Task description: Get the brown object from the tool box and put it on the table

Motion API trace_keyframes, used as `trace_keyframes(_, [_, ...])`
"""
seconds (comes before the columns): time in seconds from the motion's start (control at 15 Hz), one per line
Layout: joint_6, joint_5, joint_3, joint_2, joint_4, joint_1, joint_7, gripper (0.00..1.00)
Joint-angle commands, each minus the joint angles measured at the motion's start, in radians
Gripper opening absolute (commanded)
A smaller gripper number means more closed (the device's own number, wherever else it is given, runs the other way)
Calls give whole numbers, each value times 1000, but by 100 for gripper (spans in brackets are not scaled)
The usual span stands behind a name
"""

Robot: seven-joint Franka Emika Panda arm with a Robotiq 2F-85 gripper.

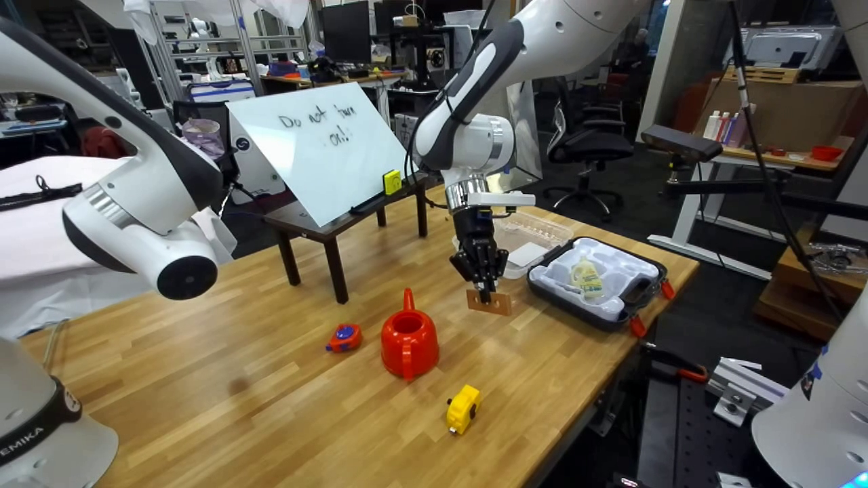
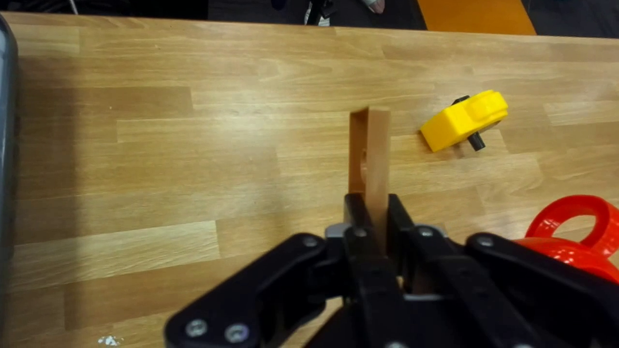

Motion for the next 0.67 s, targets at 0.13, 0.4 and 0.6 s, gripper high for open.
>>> trace_keyframes(0.13, [53, -8, 7, 72, 80, 7, 99, 3])
trace_keyframes(0.4, [107, -14, 5, 96, 108, 12, 162, 3])
trace_keyframes(0.6, [123, -15, 8, 104, 109, 11, 183, 3])
